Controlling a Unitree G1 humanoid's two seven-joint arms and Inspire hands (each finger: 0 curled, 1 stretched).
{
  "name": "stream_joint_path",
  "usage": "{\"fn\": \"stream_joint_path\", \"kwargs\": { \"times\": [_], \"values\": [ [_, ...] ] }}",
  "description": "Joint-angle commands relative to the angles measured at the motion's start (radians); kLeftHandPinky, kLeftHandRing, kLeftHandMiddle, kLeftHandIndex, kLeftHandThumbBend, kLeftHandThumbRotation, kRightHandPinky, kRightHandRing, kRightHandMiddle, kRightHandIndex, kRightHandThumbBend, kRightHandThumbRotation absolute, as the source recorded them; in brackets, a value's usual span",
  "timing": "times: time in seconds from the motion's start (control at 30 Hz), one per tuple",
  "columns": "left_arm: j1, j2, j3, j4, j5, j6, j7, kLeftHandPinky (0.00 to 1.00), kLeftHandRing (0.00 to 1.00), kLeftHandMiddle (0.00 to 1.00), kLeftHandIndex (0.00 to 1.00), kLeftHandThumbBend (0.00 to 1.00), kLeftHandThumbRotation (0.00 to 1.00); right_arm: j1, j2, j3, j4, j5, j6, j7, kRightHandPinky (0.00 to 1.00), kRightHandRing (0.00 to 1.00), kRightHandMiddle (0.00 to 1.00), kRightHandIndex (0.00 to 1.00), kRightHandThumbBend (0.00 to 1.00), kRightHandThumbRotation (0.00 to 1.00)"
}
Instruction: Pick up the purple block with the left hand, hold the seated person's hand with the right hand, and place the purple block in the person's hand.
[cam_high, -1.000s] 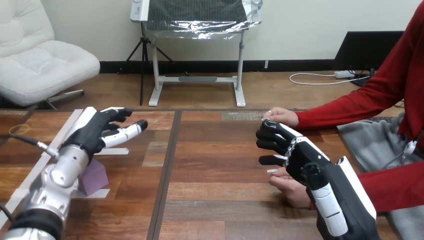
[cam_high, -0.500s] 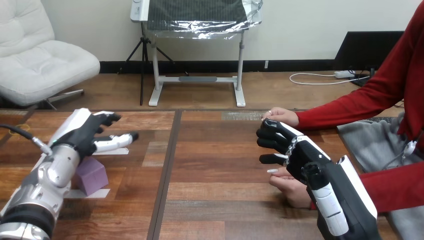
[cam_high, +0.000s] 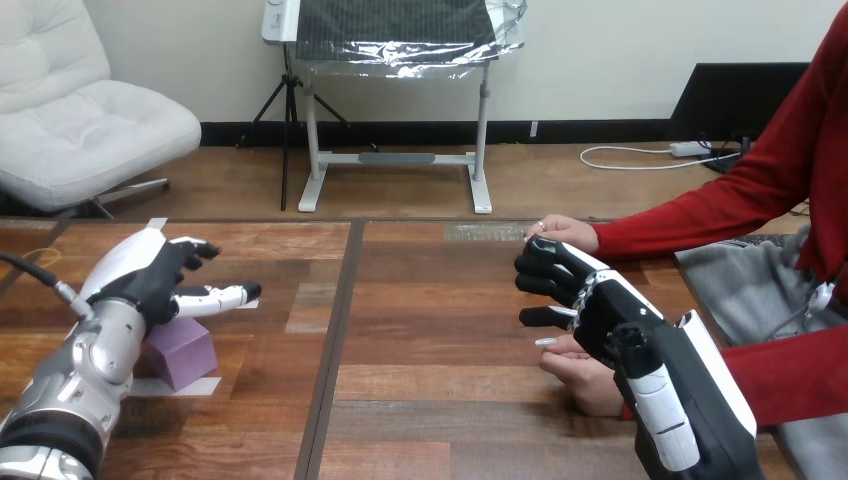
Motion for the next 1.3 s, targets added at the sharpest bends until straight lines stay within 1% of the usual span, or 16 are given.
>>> {"fn": "stream_joint_path", "kwargs": {
  "times": [0.0, 0.17, 0.27, 0.4, 0.53, 0.67, 0.9, 1.1, 1.27],
  "values": [
    [-0.078, 0.027, -0.029, -0.002, 0.019, 0.016, 0.019, 0.70, 0.83, 0.85, 0.84, 0.73, 0.54, -0.041, 0.006, -0.017, -0.050, 0.020, -0.013, 0.003, 0.75, 0.85, 0.86, 0.86, 0.67, 1.00],
    [-0.083, 0.036, -0.061, 0.001, 0.049, 0.033, 0.011, 0.71, 0.84, 0.86, 0.85, 0.73, 0.54, -0.042, 0.005, -0.017, -0.052, 0.023, -0.009, 0.004, 0.75, 0.85, 0.86, 0.86, 0.68, 1.00],
    [-0.088, 0.041, -0.084, 0.002, 0.071, 0.049, -0.003, 0.72, 0.84, 0.86, 0.86, 0.75, 0.55, -0.042, 0.006, -0.017, -0.053, 0.022, -0.009, 0.002, 0.76, 0.85, 0.86, 0.86, 0.69, 1.00],
    [-0.098, 0.046, -0.121, 0.002, 0.109, 0.081, -0.024, 0.74, 0.85, 0.88, 0.87, 0.78, 0.57, -0.044, 0.006, -0.017, -0.050, 0.025, -0.010, 0.004, 0.76, 0.85, 0.85, 0.86, 0.69, 1.00],
    [-0.101, 0.050, -0.144, -0.001, 0.132, 0.098, -0.032, 0.78, 0.87, 0.89, 0.88, 0.80, 0.57, -0.045, 0.006, -0.018, -0.050, 0.024, -0.010, 0.003, 0.76, 0.85, 0.85, 0.86, 0.68, 1.00],
    [-0.102, 0.051, -0.154, -0.001, 0.143, 0.102, -0.028, 0.82, 0.88, 0.89, 0.87, 0.82, 0.55, -0.047, 0.006, -0.018, -0.048, 0.024, -0.011, 0.004, 0.76, 0.85, 0.85, 0.86, 0.68, 1.00],
    [-0.105, 0.053, -0.168, 0.001, 0.146, 0.114, -0.043, 0.86, 0.89, 0.89, 0.87, 0.81, 0.51, -0.050, 0.009, -0.018, -0.048, 0.017, -0.015, -0.001, 0.74, 0.84, 0.85, 0.86, 0.68, 1.00],
    [-0.108, 0.053, -0.172, -0.005, 0.148, 0.130, -0.071, 0.87, 0.90, 0.90, 0.88, 0.81, 0.51, -0.053, 0.007, -0.017, -0.046, 0.022, -0.014, 0.003, 0.73, 0.84, 0.85, 0.86, 0.68, 1.00],
    [-0.114, 0.050, -0.180, -0.001, 0.156, 0.147, -0.082, 0.84, 0.90, 0.90, 0.89, 0.81, 0.51, -0.053, 0.006, -0.016, -0.048, 0.027, -0.011, 0.007, 0.74, 0.84, 0.85, 0.86, 0.68, 1.00]
  ]
}}
